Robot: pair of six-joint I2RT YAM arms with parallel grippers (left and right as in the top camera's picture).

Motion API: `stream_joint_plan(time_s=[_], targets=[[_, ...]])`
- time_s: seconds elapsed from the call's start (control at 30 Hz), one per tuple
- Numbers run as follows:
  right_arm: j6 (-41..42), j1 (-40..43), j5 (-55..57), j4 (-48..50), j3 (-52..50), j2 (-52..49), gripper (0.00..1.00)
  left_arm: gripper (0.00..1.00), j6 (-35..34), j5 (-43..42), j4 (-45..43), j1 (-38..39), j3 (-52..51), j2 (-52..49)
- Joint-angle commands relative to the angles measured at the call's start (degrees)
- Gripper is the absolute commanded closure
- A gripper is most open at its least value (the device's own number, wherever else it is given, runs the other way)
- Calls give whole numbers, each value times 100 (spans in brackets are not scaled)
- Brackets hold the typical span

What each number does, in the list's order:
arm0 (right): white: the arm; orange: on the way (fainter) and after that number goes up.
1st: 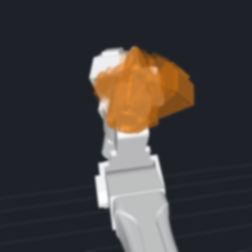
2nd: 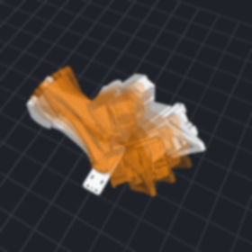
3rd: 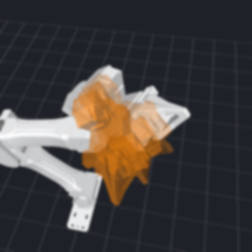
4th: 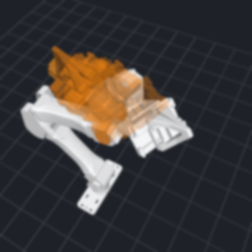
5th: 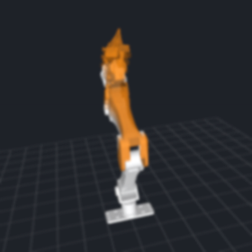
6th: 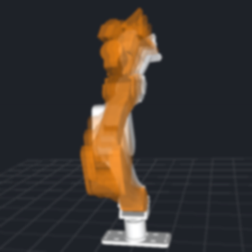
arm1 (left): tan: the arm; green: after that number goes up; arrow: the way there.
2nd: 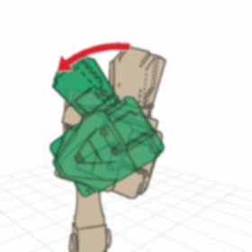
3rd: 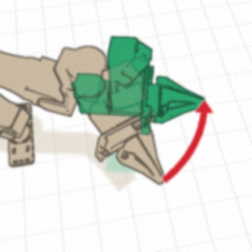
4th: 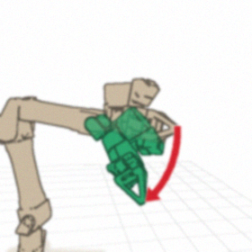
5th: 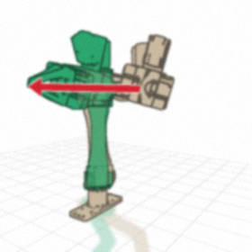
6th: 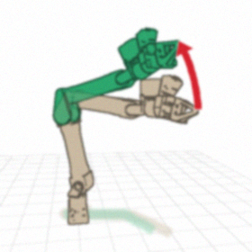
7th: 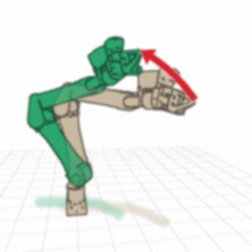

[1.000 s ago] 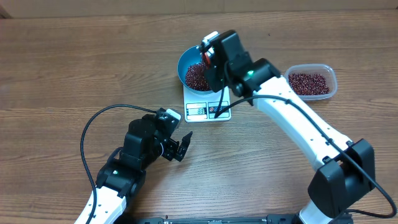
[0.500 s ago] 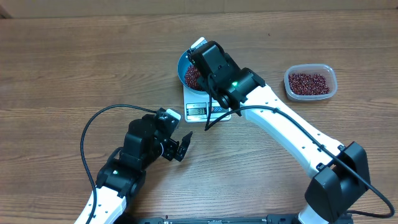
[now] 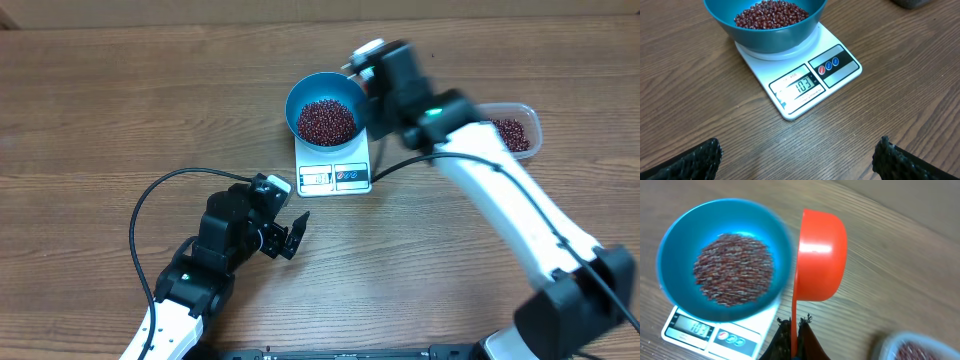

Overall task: Scoop item into bowl and weigh 150g on scale
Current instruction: 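Bring the empty scoop back to the bean container with right gripper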

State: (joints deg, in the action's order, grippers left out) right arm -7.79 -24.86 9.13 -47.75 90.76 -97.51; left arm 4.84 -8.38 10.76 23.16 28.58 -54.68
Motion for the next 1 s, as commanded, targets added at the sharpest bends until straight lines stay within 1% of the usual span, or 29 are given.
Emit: stream_joint_plan(time_s=[0.0,0.1,0.3,0.5,0.67,0.97], targets=[[310,715,-752,-192,190,553,96,0,-13,-59,-9,22,-39,-7],[308,1357,-966,-485,190,682,96,0,-13,-61,-7,22,-39,-7],[284,2461,-968,-1104,177,695,96,0,-13,-61,-7,22,-39,-7],[175,3329,-968,-1165,-22,688,96,0,-13,-61,-7,22,-39,-7],[179,3766,-981,-1036,-365,601,96,1,-13,-61,-7,22,-39,-7],[177,3807,-1086,-728,-745,162,96,0,-13,-48,-7,20,-39,-9]])
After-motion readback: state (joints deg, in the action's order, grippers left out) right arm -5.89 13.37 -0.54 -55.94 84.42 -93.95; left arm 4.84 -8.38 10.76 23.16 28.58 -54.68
